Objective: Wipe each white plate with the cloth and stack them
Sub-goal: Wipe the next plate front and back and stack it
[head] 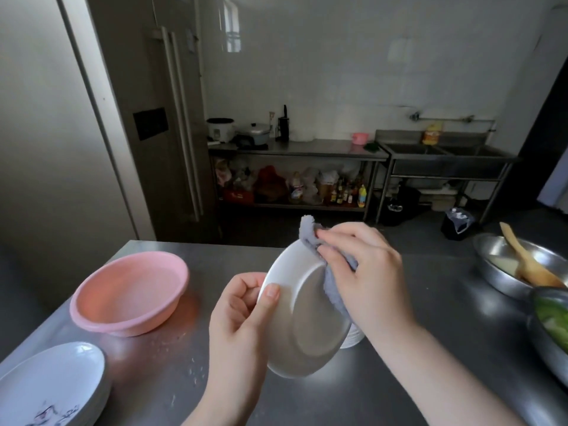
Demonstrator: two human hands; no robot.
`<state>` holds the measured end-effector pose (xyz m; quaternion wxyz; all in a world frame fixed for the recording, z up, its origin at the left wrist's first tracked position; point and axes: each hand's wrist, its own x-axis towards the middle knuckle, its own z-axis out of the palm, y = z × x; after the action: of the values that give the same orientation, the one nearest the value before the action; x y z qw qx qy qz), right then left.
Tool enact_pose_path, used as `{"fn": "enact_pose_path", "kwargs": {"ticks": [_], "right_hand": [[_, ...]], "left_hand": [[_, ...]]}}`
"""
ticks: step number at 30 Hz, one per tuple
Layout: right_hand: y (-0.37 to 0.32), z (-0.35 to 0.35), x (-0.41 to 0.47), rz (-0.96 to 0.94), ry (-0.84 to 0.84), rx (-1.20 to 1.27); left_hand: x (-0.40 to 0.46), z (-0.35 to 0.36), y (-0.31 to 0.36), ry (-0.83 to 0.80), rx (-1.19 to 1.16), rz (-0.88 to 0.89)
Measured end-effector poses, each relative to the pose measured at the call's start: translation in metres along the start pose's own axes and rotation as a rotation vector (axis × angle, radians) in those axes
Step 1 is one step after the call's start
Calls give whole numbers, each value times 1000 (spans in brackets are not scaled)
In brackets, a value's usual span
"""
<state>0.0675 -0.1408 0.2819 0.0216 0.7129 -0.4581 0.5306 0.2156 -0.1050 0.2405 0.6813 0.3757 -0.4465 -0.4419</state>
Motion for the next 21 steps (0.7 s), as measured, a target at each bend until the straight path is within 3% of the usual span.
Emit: {"fn": "enact_pose_path", "kwargs": {"ticks": [2, 6, 14, 17, 21], "right_hand": [[-3, 2, 1, -11, 14, -45], [-9, 9, -8, -218, -107, 28], [51, -7, -7, 241, 52, 234], [56, 1, -42, 267, 181, 189], [39, 25, -81, 157, 275, 102]], "left_hand": [[1, -1, -1, -13, 0, -3], [5, -4, -1, -20, -25, -29], [24, -10, -1, 123, -106, -213], [27, -3, -2, 185, -226, -278], [23, 17, -2, 233, -401, -321]]}}
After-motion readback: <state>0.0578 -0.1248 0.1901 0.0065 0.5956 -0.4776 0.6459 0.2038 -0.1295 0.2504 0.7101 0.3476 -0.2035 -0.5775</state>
